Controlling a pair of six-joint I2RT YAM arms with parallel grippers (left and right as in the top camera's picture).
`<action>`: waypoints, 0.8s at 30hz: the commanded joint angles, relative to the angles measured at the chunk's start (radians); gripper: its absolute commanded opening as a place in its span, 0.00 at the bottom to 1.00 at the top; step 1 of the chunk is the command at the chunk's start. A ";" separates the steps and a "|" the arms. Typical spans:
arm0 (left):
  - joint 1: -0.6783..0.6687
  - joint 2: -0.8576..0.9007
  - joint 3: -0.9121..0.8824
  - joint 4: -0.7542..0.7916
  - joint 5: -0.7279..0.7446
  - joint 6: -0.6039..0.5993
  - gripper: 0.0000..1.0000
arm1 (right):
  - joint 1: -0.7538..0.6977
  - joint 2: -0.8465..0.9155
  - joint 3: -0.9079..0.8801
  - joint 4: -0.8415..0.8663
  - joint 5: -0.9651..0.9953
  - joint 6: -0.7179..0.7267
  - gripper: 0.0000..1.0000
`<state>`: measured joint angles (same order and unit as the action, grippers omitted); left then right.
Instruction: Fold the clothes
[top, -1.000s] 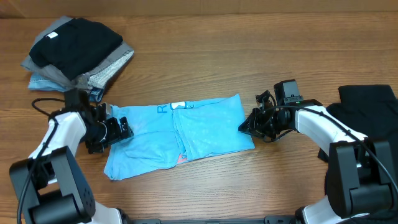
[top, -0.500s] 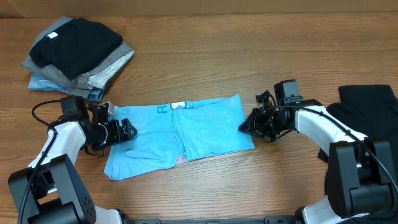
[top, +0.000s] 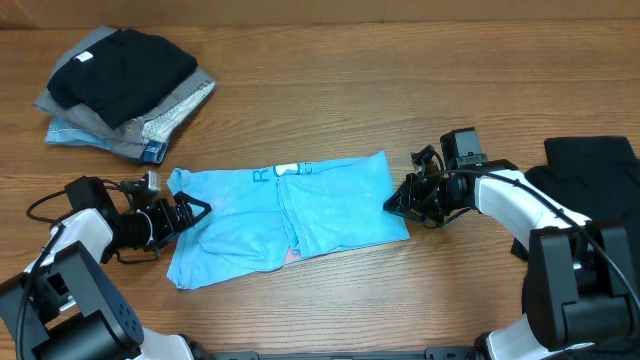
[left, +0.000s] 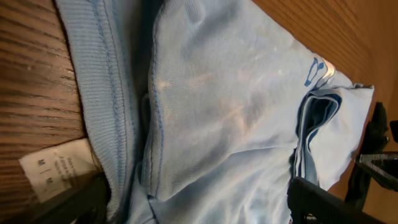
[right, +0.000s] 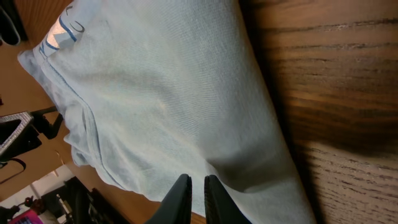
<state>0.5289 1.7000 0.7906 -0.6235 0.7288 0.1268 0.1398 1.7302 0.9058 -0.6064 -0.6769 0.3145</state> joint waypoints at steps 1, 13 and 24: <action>-0.074 0.083 -0.097 -0.024 -0.217 -0.031 0.89 | 0.002 0.000 -0.005 0.008 -0.013 0.004 0.12; -0.129 0.112 -0.083 -0.013 -0.269 -0.116 0.18 | 0.002 0.000 -0.005 0.008 -0.013 0.031 0.12; -0.122 0.109 0.224 -0.372 -0.357 -0.121 0.04 | 0.002 0.000 0.005 0.006 -0.003 0.025 0.10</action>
<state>0.4118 1.7947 0.9073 -0.9211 0.4969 0.0044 0.1398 1.7302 0.9058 -0.6025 -0.6765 0.3405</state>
